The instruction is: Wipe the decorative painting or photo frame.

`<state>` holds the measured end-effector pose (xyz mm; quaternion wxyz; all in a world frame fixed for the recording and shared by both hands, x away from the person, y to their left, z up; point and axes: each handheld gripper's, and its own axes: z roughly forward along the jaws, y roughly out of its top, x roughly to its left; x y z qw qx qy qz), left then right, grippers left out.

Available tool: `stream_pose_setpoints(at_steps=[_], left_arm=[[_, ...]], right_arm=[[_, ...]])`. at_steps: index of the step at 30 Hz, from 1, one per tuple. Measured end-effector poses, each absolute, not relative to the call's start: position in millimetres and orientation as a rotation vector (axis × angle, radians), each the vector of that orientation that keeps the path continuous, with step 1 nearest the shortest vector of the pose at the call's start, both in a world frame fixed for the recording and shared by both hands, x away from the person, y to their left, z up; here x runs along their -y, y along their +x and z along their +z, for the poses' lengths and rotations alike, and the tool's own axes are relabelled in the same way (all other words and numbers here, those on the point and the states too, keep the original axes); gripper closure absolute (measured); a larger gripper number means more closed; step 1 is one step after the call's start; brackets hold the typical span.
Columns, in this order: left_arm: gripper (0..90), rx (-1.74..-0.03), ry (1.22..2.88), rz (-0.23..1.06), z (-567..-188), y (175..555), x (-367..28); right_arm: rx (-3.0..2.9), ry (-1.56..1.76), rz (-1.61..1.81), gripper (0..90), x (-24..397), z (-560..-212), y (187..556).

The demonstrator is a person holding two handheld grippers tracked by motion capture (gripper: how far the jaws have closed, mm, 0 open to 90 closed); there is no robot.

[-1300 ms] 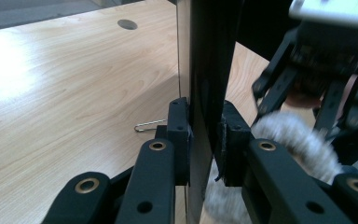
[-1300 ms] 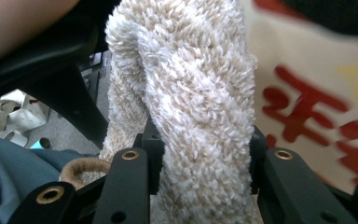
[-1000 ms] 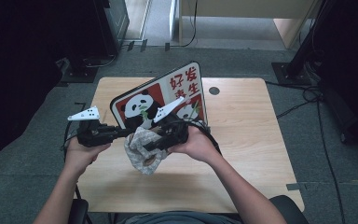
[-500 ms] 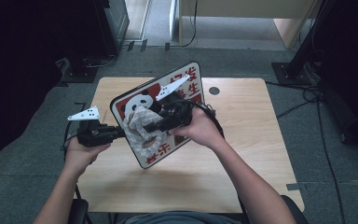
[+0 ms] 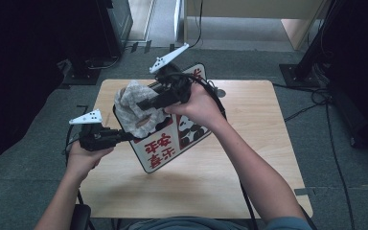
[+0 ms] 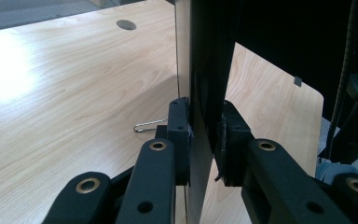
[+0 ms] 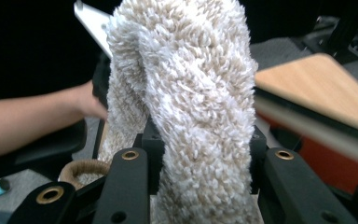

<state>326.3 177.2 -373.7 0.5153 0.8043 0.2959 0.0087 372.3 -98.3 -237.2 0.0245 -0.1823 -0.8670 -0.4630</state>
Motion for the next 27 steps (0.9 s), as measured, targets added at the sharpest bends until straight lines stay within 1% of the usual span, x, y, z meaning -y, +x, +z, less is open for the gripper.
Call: stream_pose_setpoints(at_steps=[5,13,20,27], left_arm=[[78.8,-0.707,1.933,0.020,-373.6,326.2,-177.2],[78.8,-0.704,1.933,0.025,-373.8,326.0,-177.2],[78.7,-0.706,1.937,0.027,-374.3,325.9,-178.1],[78.7,-0.705,1.940,0.029,-373.9,325.8,-177.8]], right_arm=[[2.687,-0.566,-1.470,65.0,89.8,-220.0,379.5],[2.690,-0.616,-1.460,64.9,69.9,-207.3,396.0],[2.668,-0.665,-1.389,64.4,58.5,-217.4,408.0],[2.701,-0.700,-1.353,64.3,57.6,-218.6,407.4]])
